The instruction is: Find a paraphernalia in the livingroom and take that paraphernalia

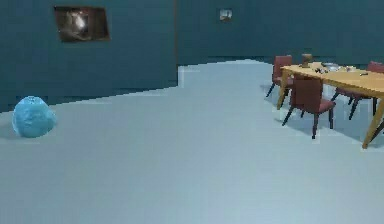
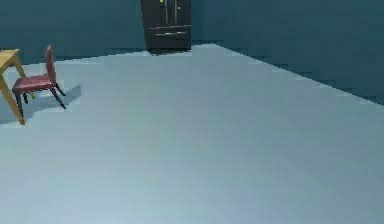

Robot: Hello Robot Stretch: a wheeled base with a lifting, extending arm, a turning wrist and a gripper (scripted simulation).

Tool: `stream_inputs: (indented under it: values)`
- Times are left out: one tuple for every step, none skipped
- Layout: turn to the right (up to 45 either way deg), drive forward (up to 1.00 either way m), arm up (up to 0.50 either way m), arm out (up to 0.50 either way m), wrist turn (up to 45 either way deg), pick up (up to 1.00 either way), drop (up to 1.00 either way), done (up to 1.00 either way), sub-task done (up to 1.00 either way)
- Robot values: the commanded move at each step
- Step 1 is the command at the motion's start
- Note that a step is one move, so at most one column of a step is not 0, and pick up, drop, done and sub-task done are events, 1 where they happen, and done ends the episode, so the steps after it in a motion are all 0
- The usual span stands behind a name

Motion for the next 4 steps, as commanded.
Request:
stream_inputs:
  values:
    - [0.0,1.00,0.00,0.00,0.0,0.00,0.00,0.00,0.00]
    - [0.0,1.00,0.00,0.00,0.0,0.00,0.00,0.00,0.00]
    - [3.0,0.00,0.00,0.00,0.0,0.00,0.00,0.00,0.00]
    - [0.0,1.00,0.00,0.00,0.0,0.00,0.00,0.00,0.00]
